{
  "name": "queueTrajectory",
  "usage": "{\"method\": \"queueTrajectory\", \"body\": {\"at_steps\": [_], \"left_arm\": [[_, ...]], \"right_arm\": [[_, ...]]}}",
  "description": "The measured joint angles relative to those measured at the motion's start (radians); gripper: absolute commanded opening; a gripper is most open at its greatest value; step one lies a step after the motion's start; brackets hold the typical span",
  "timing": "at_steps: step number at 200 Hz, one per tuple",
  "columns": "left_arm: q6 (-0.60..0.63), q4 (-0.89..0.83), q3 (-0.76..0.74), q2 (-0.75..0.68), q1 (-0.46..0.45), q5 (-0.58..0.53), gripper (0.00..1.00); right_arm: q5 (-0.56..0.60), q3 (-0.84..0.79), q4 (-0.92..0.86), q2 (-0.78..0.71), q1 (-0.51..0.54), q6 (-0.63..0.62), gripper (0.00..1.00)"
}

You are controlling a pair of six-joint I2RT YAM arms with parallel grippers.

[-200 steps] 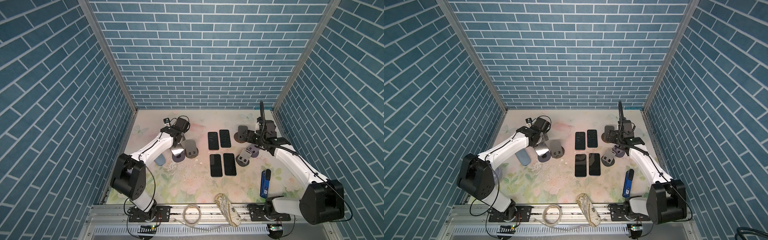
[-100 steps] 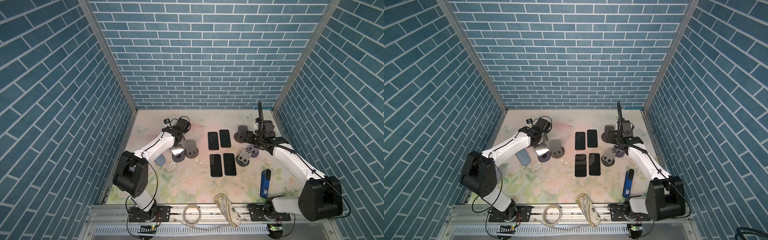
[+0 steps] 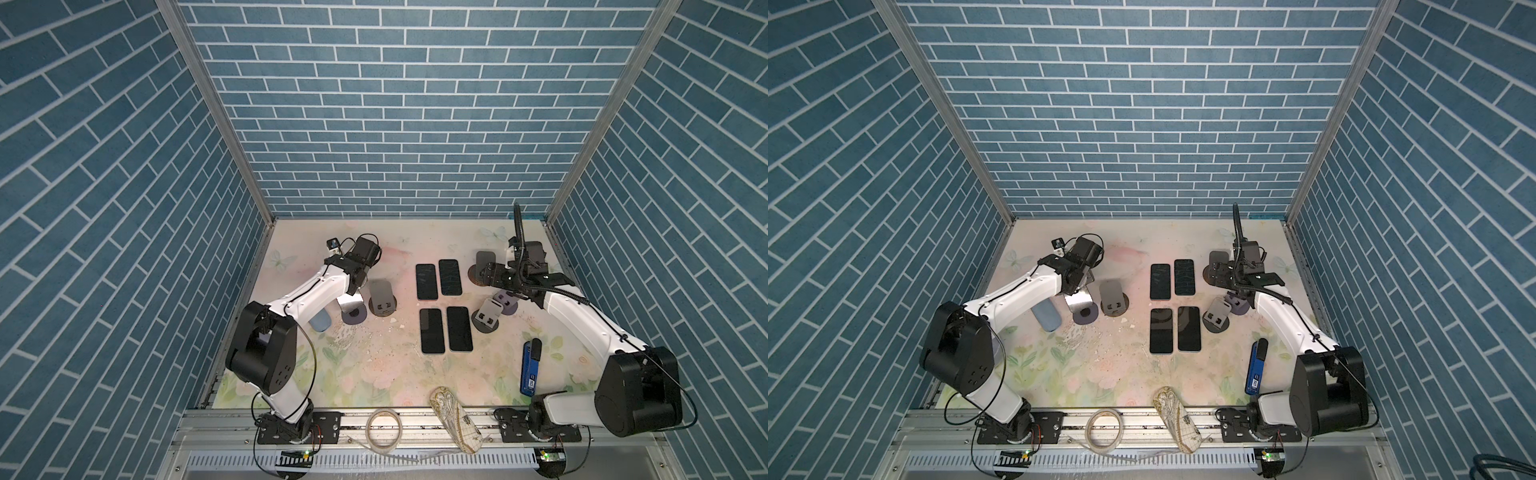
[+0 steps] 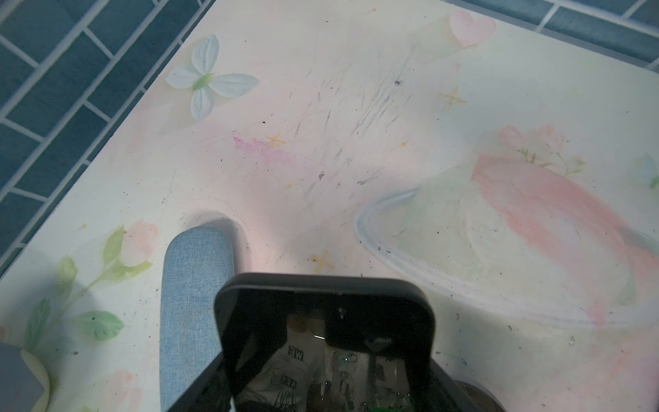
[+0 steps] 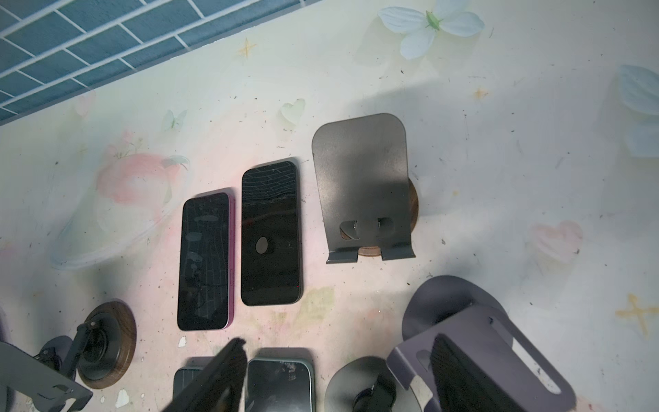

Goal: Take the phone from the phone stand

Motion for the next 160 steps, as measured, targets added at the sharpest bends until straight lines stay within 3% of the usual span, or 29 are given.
{"method": "queueTrajectory", "body": {"at_steps": [54,160], "left_arm": [[0.038,0.028,-0.037,-0.05,0.0,0.017,0.57],[0.223,0.135,-0.051,-0.194,-0.039,0.099,0.58]], "right_arm": [[-0.003,0.0,0.001,0.0,0.0,0.0,0.82],[-0.038,0.002,0.0,0.041,0.001,0.002,0.82]]}}
